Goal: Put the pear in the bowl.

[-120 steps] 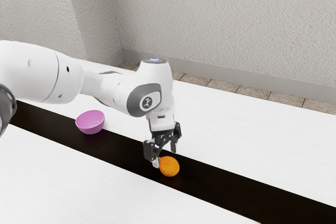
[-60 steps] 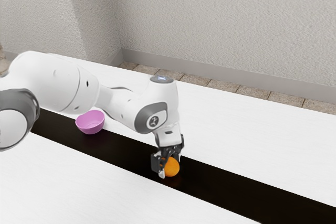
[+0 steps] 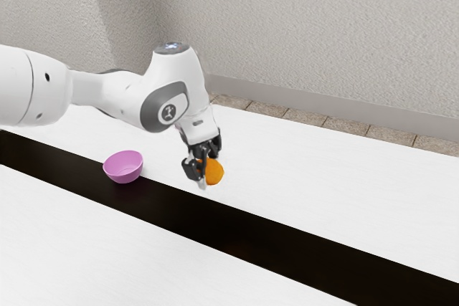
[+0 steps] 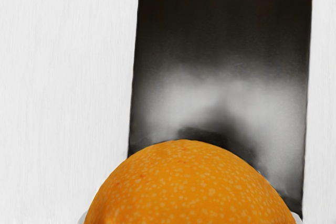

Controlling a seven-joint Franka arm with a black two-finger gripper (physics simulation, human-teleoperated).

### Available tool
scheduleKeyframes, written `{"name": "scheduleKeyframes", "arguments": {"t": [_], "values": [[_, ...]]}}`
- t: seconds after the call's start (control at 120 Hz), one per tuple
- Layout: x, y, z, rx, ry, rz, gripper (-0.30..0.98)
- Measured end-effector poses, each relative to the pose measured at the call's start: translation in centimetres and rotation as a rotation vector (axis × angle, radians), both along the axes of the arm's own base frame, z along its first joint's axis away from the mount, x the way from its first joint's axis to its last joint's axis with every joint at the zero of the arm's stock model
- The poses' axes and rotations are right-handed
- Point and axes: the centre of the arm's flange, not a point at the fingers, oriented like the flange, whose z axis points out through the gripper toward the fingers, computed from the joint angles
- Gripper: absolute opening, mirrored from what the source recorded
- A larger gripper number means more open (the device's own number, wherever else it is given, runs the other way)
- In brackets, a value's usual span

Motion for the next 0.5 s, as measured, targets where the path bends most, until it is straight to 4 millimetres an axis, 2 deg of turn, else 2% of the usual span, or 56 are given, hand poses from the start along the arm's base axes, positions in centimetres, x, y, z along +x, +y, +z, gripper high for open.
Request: {"name": "scheduleKeyframes", "arguments": {"t": [0.083, 0.258, 0.358, 0.5], "values": [[0.3, 4.6, 1.2, 0.011, -0.002, 0.084, 0.1], [0.1, 15.2, 1.5, 0.041, 0.02, 0.261, 0.04], [0.1, 19.1, 1.4, 0.054, 0.027, 0.319, 0.04], [2.4, 23.8, 0.1, 0.083, 0.031, 0.375, 0.11]]}}
